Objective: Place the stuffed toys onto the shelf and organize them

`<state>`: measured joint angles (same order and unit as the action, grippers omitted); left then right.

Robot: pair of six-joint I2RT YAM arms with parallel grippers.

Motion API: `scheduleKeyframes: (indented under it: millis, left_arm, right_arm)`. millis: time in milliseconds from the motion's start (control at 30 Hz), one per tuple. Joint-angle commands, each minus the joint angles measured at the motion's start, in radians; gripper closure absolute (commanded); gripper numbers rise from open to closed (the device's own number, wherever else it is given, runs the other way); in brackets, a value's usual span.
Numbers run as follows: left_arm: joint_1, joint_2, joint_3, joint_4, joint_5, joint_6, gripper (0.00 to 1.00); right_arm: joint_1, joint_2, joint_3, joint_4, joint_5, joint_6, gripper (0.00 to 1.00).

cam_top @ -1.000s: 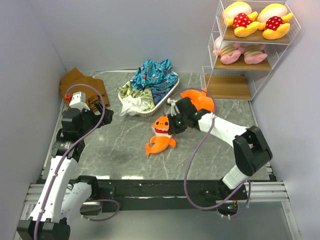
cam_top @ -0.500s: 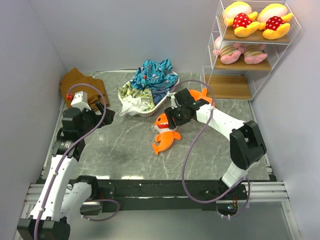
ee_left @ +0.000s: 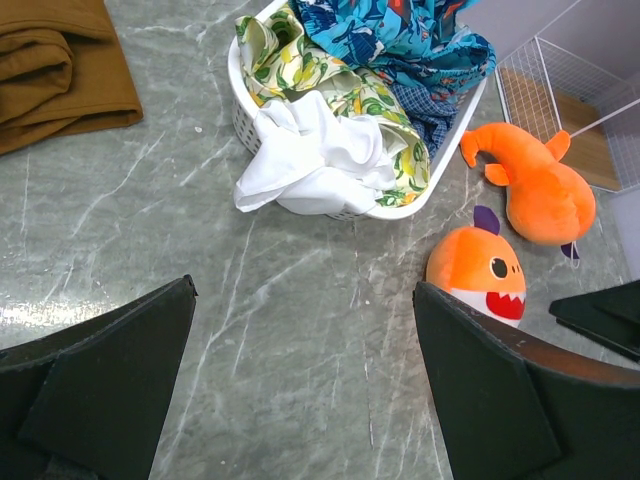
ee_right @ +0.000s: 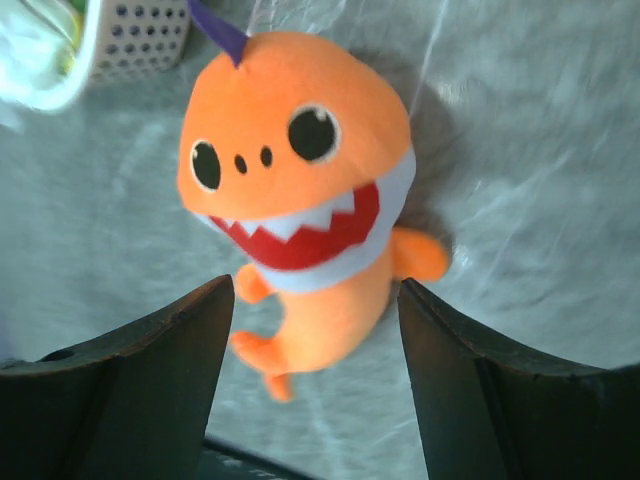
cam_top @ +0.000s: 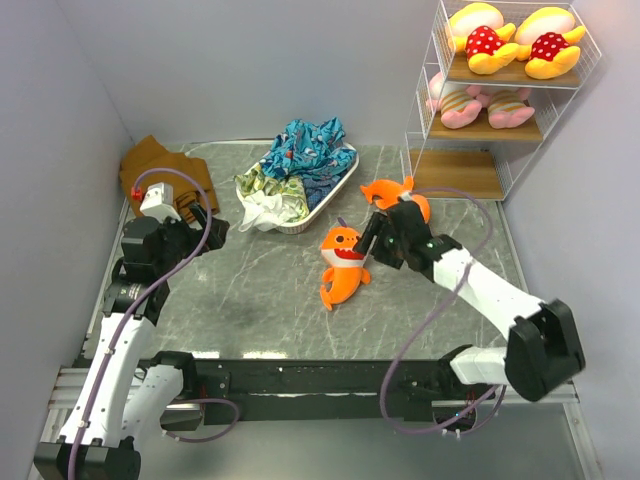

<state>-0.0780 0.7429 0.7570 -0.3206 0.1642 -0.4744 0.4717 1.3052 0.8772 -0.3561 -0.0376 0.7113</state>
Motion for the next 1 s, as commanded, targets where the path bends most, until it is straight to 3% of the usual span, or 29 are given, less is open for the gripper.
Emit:
scheduleKeyframes:
  millis: [0, 200, 333, 433, 533, 967]
  left_arm:
    - [0.000, -0.022, -0.001, 0.035, 0.014, 0.013, 0.03]
    - [0.000, -0.027, 0.002, 0.035, 0.012, 0.011, 0.03]
    - [0.000, -0.031, -0.001, 0.035, 0.011, 0.011, 0.03]
    - [0.000, -0.031, -0.001, 0.037, 0.014, 0.010, 0.03]
    - [0.000, -0.033, -0.001, 0.032, 0.011, 0.010, 0.03]
    - [0.000, -0.027, -0.001, 0.037, 0.012, 0.010, 0.03]
  right_arm:
    - [0.011, -0.104, -0.057, -0.011, 0.106, 0.467, 0.28]
    - [0.073, -0.240, -0.224, 0.089, 0.148, 0.718, 0.34]
    - [0.120, -0.256, -0.282, 0.101, 0.176, 0.810, 0.35]
    - [0.159, -0.253, -0.348, 0.209, 0.177, 0.858, 0.37]
    - [0.189, -0.228, -0.399, 0.322, 0.179, 0.886, 0.38]
    - [0.286, -0.014, -0.446, 0.470, 0.249, 0.950, 0.41]
